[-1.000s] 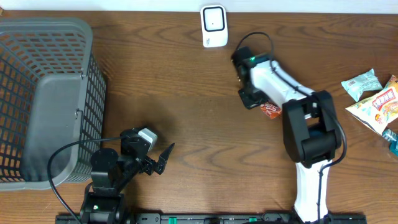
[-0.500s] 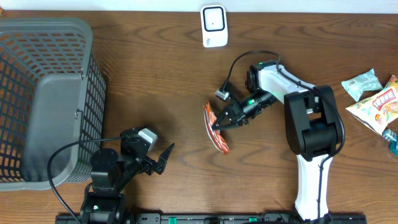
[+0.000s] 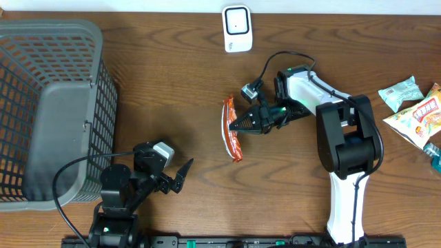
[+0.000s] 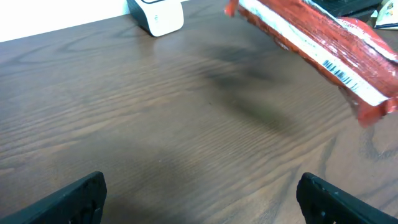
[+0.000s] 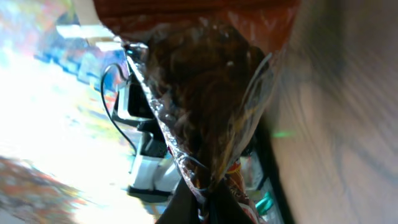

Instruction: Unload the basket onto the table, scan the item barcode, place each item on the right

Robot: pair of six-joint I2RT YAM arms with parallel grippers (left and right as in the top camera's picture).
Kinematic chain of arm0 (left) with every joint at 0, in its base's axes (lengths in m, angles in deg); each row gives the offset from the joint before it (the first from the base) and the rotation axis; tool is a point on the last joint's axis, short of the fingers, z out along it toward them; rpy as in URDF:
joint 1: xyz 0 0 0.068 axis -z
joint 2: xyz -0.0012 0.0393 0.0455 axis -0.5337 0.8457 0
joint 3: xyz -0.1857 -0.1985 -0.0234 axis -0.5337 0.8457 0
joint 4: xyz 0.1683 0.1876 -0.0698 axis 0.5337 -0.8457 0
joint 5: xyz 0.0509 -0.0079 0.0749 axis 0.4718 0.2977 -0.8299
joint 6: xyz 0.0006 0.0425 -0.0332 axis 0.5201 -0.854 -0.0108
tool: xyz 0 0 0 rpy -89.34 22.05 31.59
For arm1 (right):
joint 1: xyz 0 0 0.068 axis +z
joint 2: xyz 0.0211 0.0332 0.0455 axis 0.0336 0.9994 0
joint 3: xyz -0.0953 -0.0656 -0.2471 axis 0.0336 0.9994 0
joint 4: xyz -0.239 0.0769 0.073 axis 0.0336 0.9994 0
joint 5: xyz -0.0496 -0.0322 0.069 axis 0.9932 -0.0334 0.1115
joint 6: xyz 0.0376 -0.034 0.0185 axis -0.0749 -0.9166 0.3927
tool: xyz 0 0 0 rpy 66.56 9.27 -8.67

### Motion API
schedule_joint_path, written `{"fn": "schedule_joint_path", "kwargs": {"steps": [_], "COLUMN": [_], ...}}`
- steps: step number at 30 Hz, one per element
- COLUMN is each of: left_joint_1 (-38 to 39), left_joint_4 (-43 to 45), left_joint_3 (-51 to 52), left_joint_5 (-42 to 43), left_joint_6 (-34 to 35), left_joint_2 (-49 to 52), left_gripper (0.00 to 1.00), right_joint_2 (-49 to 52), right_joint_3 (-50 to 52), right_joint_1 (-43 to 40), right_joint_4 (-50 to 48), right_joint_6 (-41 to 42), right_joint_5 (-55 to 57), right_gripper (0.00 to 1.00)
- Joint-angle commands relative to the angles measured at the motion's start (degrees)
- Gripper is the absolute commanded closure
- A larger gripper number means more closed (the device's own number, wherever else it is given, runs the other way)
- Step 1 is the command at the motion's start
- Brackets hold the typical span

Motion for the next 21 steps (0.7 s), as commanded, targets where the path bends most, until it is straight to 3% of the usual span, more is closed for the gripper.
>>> {"fn": "schedule_joint_path", "kwargs": {"steps": [1,4,13,16,21], "left_joint_1": [-0.2,-0.2,-0.2,-0.2,-0.2], "left_joint_4": [0.2,0.2,0.2,0.2,0.2], "left_joint_3": [0.2,0.2,0.2,0.2,0.2], "left_joint_5": [-0.3,-0.3,-0.3,-0.3,-0.3], "left_joint_6": [0.5,0.5,0.5,0.5,0.5], "left_joint_2": [-0.3,-0.2,-0.2,-0.2,-0.2], "left_gripper": [0.02,0.02,0.02,0.02,0.02], "right_joint_2": [-1.6,-1.7,-1.7,-1.7,-1.7], "right_joint_3": [-0.7,-0.7,-0.7,-0.7,-0.7], "right_joint_1": [0.0,0.0,-0.1,-0.2,-0.2], "right_joint_4": [0.0,0.0,0.0,0.0,0.0], "right_joint_6": [-13.9,-10.3,37.4,45.8,52.4], "right_joint_5": [-2.8,-2.8,-2.1,-2.1,-2.1], "right_gripper": [0.99,0.99,0.99,0.99,0.99]}}
